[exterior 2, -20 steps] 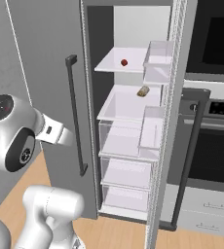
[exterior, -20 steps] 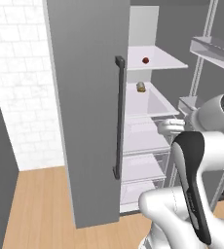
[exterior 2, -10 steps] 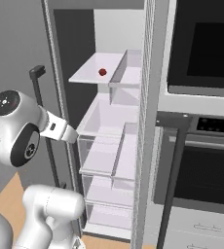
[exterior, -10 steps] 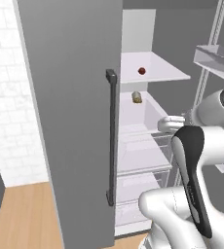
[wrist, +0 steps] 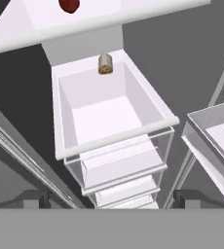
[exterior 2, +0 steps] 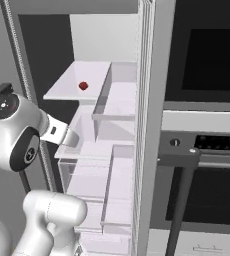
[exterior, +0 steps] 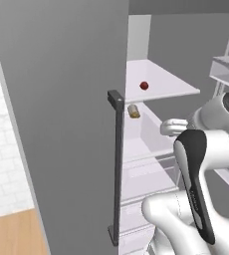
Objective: Take the strawberry from the fridge and place it on top of the pancake, located on the dining counter.
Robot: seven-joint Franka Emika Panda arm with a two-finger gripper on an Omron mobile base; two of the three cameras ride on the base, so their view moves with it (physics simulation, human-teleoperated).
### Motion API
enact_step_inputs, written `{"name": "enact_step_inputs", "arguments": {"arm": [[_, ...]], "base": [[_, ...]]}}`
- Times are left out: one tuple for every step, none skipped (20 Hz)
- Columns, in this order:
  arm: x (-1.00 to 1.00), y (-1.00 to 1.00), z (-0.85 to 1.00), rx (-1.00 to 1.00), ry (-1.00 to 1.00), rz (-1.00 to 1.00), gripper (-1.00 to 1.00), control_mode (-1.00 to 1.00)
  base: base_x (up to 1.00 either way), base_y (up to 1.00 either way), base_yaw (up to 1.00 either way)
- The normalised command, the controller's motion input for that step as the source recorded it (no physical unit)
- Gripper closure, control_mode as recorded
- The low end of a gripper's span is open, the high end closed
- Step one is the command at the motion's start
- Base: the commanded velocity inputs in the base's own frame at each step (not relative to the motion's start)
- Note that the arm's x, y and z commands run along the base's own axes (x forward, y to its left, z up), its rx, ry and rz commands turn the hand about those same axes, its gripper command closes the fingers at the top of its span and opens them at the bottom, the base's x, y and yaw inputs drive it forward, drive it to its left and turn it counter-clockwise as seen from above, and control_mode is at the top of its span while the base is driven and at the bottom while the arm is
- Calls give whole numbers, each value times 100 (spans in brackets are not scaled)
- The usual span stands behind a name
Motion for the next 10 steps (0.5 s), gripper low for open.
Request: {"name": "enact_step_inputs", "arguments": {"arm": [[0,0,0,0,0,0,-100,100],[0,0,0,0,0,0,-100,100],[0,0,0,0,0,0,-100,100],[0,0,0,0,0,0,-100,100],[0,0,0,0,0,0,-100,100],[0,0,0,0,0,0,-100,100],[0,0,0,0,0,0,-100,100],[0,0,0,0,0,0,-100,100],[0,0,0,0,0,0,-100,100],[0,0,0,0,0,0,-100,100]], "base": [[46,0,-10],[49,0,-7],[51,0,-6],[54,0,-6],[61,0,-6],[59,0,-5],[56,0,-3],[51,0,-1],[42,-1,0],[41,-2,0]]}}
